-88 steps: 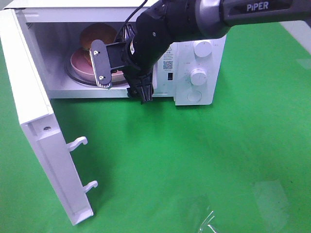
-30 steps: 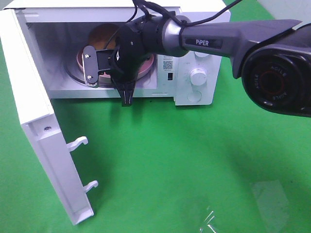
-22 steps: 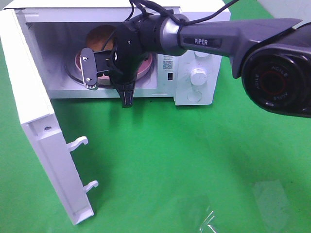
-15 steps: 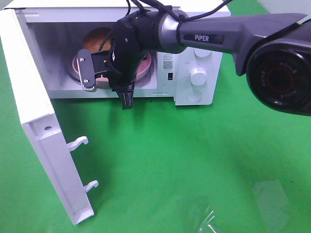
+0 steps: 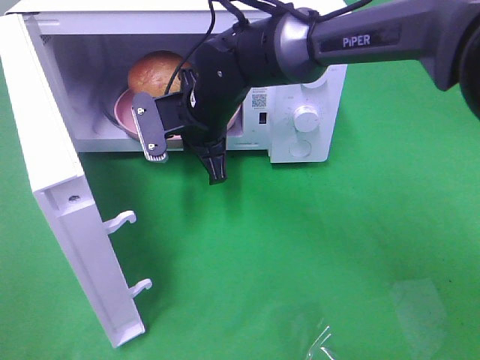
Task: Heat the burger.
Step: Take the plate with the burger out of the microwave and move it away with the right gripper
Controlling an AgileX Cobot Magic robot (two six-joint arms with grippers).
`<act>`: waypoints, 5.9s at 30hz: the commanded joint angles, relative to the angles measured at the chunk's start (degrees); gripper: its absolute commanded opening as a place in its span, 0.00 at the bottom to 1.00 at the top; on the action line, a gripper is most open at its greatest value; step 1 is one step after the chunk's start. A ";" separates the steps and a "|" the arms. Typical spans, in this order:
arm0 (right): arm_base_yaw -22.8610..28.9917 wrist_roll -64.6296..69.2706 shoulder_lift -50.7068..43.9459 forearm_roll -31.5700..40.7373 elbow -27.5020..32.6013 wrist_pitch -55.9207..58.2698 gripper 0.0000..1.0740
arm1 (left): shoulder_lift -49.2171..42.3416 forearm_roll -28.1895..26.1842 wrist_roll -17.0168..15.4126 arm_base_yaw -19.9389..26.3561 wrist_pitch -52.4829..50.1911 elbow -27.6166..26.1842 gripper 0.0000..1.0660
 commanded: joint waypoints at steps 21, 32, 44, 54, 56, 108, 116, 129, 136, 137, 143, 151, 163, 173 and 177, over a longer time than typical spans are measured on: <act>0.11 -1.15 -16.16 -3.44 22.23 -16.10 0.00 | -1.20 -0.29 -0.11 0.06 -0.17 0.11 0.95; 0.11 -0.97 -22.17 -4.07 30.71 -17.59 0.00 | -1.20 -0.29 -0.11 0.06 -0.17 0.11 0.95; 0.11 -0.97 -31.51 -3.90 42.86 -20.11 0.00 | -1.20 -0.29 -0.11 0.06 -0.17 0.11 0.95; 0.11 0.46 -40.62 -3.84 51.39 -20.00 0.00 | -1.20 -0.29 -0.11 0.06 -0.17 0.11 0.95; 0.11 0.46 -42.63 -3.84 53.11 -19.88 0.00 | -1.20 -0.29 -0.11 0.06 -0.17 0.11 0.95; 0.11 44.58 -74.31 -22.29 70.13 8.37 0.00 | -1.20 -0.29 -0.11 0.06 -0.17 0.11 0.95; 0.11 53.69 -74.26 -28.02 70.13 11.29 0.00 | -1.20 -0.29 -0.11 0.06 -0.17 0.11 0.95; 0.11 66.18 -70.02 -35.07 69.16 15.01 0.00 | -1.20 -0.29 -0.11 0.06 -0.17 0.11 0.95; 0.11 75.40 -63.88 -37.47 65.37 21.14 0.00 | -1.20 -0.29 -0.11 0.06 -0.17 0.11 0.95; 0.11 75.40 -63.88 -37.47 65.37 21.14 0.00 | -1.20 -0.29 -0.11 0.06 -0.17 0.11 0.95; 0.11 83.82 -57.52 -37.47 63.66 25.27 0.00 | -1.20 -0.29 -0.11 0.06 -0.17 0.11 0.95; 0.11 91.39 -53.11 -37.82 63.03 27.16 0.00 | -1.20 -0.29 -0.11 0.06 -0.17 0.11 0.95; -0.29 110.07 -44.81 -40.51 63.03 26.59 0.01 | -1.20 -0.29 -0.11 0.06 -0.17 0.11 0.95; -0.57 119.69 -34.72 -44.06 63.03 22.75 0.01 | -1.20 -0.29 -0.11 0.06 -0.17 0.11 0.95; -3.21 122.73 -31.91 -44.75 63.03 20.63 0.01 | -1.20 -0.29 -0.11 0.06 -0.17 0.11 0.95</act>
